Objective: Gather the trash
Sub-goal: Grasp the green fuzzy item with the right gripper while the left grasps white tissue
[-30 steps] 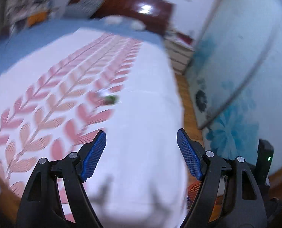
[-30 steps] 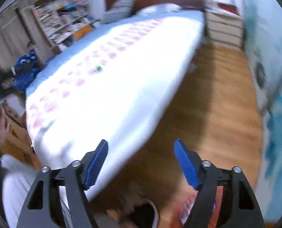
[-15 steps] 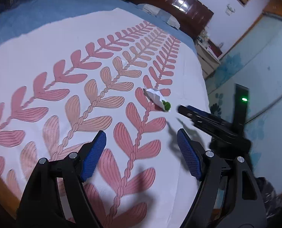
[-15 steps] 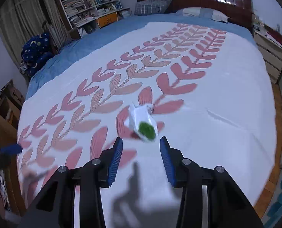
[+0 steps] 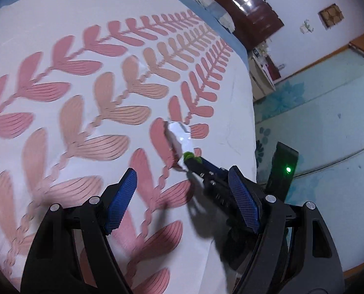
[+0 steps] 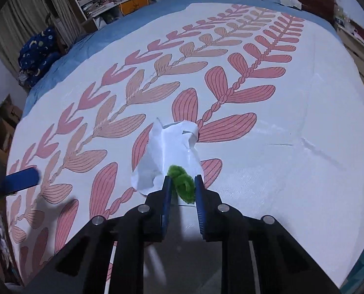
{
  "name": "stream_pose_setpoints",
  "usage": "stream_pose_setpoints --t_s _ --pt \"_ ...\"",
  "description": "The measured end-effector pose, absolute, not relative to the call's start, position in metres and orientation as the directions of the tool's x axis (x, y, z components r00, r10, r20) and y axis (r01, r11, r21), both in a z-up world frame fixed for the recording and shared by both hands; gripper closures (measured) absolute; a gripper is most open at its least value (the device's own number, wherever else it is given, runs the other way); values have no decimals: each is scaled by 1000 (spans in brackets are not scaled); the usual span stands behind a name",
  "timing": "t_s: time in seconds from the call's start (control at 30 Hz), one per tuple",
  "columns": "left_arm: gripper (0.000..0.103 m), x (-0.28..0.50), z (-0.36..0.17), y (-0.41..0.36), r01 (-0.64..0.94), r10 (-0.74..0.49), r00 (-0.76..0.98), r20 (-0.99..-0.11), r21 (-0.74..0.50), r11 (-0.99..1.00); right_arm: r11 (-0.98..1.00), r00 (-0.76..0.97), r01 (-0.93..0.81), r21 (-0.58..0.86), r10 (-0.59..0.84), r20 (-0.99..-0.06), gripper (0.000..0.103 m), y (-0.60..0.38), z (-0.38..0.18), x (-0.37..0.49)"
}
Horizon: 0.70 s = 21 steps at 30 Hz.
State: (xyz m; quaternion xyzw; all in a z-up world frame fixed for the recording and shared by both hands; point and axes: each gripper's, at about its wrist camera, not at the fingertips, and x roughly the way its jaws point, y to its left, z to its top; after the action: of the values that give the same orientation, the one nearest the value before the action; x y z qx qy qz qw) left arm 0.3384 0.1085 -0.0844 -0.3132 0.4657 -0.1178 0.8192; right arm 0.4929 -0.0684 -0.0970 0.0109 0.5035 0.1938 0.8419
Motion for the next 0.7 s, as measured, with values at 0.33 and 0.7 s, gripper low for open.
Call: stream_pose_setpoints --t_s 0.33,0.7 --pt "26 386 -117 73 -122 -429 467 -773 -537 835 905 411 -368 215 366 -835 90 -65 -94 483" --pt "27 413 -133 33 -89 -290 411 -864 -355 931 854 414 -348 387 511 -754 91 -118 -75 394"
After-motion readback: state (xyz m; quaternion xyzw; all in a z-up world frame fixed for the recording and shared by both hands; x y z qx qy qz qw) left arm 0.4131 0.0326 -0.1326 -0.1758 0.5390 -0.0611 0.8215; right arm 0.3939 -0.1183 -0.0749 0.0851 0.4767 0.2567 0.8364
